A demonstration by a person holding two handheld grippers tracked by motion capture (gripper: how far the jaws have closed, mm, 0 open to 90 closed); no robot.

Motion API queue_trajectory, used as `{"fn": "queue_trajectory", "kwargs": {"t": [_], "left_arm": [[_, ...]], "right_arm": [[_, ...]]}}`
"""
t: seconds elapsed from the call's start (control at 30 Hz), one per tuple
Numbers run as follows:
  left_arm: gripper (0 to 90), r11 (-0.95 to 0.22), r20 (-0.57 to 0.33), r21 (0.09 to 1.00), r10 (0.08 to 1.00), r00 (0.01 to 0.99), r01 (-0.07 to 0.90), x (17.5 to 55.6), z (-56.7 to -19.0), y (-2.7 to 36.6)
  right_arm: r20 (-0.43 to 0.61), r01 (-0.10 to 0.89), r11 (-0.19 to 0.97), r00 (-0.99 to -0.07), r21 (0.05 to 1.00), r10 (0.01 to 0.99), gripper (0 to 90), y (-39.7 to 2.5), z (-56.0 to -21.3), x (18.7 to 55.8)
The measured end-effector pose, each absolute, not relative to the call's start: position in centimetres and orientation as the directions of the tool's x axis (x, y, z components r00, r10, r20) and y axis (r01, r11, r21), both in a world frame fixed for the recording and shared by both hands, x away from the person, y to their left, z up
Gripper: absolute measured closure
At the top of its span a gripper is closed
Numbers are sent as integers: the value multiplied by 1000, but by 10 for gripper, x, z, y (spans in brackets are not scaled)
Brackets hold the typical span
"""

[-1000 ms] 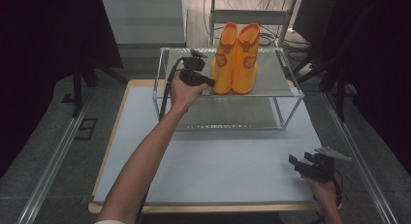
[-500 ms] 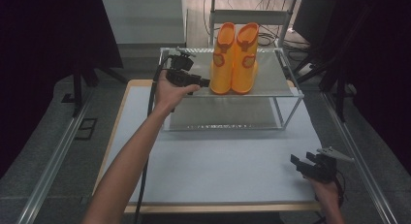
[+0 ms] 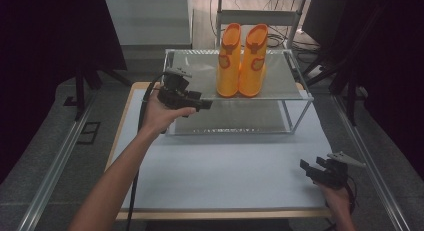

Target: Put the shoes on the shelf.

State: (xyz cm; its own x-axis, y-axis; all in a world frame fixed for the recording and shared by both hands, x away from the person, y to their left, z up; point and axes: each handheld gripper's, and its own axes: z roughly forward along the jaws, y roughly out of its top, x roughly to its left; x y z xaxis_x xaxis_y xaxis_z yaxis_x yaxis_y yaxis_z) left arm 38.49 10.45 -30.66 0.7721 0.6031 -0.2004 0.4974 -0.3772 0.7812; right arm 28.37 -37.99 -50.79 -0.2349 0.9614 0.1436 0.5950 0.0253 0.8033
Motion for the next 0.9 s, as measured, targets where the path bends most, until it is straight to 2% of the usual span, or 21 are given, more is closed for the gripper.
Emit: {"fn": "queue_trajectory", "kwargs": {"t": [0.23,0.9], "left_arm": [[421,-398,-175,788,586,791,469,359,-324,114],[406,-392,-223,754,601,767,527,316,-393,152]], "right_arm": [[137,595,36,-244,803,960,278,-378,-508,284],[129,595,49,-252,802,959,279,-375,-510,285]]}}
